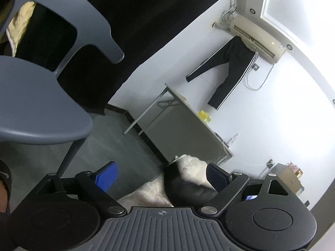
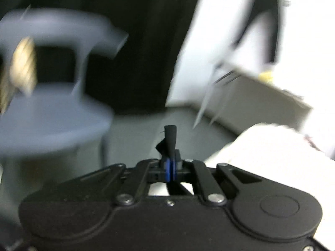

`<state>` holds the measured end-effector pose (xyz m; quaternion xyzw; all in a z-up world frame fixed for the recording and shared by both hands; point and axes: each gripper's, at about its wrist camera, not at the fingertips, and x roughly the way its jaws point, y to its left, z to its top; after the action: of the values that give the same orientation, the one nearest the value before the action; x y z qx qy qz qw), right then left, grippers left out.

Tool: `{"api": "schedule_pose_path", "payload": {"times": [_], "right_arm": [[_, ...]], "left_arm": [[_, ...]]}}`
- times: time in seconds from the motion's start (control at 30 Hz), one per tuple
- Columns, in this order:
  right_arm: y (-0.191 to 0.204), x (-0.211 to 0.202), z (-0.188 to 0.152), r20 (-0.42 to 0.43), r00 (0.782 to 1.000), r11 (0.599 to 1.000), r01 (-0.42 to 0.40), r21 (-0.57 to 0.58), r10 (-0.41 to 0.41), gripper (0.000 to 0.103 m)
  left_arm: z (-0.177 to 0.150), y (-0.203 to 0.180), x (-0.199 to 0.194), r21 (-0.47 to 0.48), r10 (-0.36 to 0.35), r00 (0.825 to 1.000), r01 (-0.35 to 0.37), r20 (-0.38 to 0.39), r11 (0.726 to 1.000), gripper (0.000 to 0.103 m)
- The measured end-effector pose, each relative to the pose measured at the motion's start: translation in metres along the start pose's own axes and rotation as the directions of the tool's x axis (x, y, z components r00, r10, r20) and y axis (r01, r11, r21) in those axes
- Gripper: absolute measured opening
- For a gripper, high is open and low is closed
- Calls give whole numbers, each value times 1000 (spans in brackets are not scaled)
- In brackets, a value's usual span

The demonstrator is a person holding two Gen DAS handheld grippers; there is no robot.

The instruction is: Fold clothes

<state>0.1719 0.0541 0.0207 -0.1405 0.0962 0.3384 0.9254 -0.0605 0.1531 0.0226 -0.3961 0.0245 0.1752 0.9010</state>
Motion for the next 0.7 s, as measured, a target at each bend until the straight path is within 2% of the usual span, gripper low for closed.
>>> {"api": "schedule_pose_path", "payload": {"times": [0.07,0.1,0.13,0.17,0.23,0.27,0.3,0.37,0.43,0.5,0.53,0.63,0.7], "right_arm": [[0,8,10,-2,1000,999,-10,36,10,11],[3,22,10,-74,996,997,-55,46,58,26],[6,38,7,-175,976,991,-120,65,129,45],[8,48,2,-245,951,981,-170,88,187,49],[6,47,-7,-274,930,968,-219,124,245,51],[2,40,-11,-262,928,962,-233,143,264,54],[-4,28,-14,-234,932,956,-244,164,278,61],[-17,6,-19,-199,939,950,-243,196,281,65],[-39,-12,-18,-181,958,964,-186,188,221,65],[-81,-38,-23,-161,982,977,-68,204,102,64],[-97,-41,-24,-163,984,976,-30,215,66,61],[-154,-68,-49,-228,971,959,134,251,-76,49],[-180,-83,-75,-305,947,948,188,256,-105,48]], "left_arm": [[3,4,-1,-23,7,1000,-7,1,1000,88],[4,5,-1,-32,9,1000,-9,6,999,88],[5,6,-2,-40,10,1000,-9,14,999,88],[6,7,-4,-43,11,1000,-10,18,999,88],[8,7,-7,-46,11,1000,-10,28,999,88],[11,8,-6,-46,10,1000,-8,30,999,89],[11,8,-6,-53,12,999,-10,39,999,89],[12,6,-8,-48,12,999,-10,35,999,88],[11,3,-7,-37,10,1000,-9,24,999,88],[10,2,-6,-34,7,1000,-6,22,999,88],[10,2,-6,-33,5,1000,-5,21,999,88],[10,3,-3,-44,4,1000,-3,12,999,88],[9,5,-1,-54,0,1000,0,4,999,88]]}}
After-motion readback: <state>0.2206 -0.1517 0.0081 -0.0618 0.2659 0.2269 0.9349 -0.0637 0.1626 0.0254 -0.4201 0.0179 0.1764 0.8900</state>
